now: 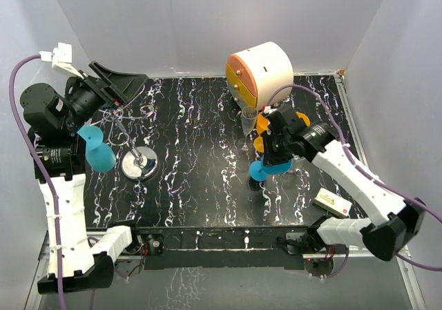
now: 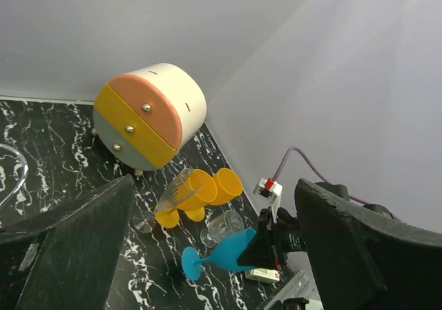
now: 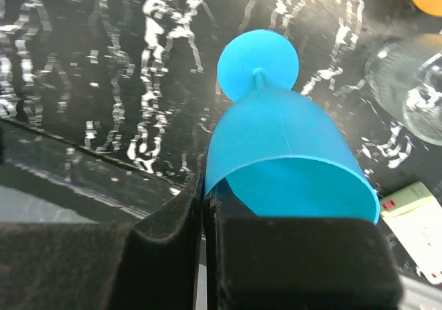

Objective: Take the wine glass off the wine glass rack

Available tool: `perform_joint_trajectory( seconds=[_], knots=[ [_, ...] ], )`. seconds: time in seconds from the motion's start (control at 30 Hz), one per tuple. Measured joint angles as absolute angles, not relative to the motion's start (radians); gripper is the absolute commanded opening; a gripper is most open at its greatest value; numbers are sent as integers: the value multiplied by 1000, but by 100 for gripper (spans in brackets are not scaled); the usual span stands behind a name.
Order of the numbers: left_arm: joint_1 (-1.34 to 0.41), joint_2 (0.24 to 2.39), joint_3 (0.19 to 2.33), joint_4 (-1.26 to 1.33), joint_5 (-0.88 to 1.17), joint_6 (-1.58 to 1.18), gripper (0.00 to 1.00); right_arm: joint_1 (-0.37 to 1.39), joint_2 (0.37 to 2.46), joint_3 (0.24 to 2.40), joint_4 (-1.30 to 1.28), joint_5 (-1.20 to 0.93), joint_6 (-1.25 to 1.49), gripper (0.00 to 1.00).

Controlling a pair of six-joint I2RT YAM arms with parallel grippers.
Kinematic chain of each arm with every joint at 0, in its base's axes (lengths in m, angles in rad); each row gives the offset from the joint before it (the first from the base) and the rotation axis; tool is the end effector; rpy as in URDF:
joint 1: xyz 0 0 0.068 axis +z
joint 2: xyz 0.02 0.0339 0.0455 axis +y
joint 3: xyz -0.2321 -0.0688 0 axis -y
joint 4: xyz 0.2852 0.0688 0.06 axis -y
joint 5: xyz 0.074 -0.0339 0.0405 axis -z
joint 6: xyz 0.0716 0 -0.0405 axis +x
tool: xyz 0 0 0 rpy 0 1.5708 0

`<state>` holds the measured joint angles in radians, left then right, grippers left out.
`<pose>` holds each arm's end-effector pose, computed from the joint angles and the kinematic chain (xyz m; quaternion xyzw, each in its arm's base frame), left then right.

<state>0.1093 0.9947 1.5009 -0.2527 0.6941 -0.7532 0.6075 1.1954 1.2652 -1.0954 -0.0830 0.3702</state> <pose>0.2424 -0.0195 0.5313 0.0038 0.6353 -0.4328 0.6396 0.2352 0.1708 0.2849 -0.1250 0.9542 0.1616 0.2187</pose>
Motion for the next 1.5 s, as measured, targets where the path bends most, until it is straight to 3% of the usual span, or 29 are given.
perform_joint_trajectory(
  seconds=[0.43, 1.03, 1.3, 1.5],
  knots=[
    [68, 972, 1669, -572, 403, -594, 99, 606, 1443, 1385, -1160, 102, 314, 0],
    [4, 945, 1808, -872, 152, -502, 99, 606, 1472, 1376, -1143, 85, 286, 3],
    [2, 897, 1834, -1054, 2, -463, 99, 606, 1478, 1348, -1118, 73, 285, 22],
    [2, 873, 1840, -1189, -123, -456, 99, 606, 1478, 1348, -1117, 80, 283, 56]
  ],
)
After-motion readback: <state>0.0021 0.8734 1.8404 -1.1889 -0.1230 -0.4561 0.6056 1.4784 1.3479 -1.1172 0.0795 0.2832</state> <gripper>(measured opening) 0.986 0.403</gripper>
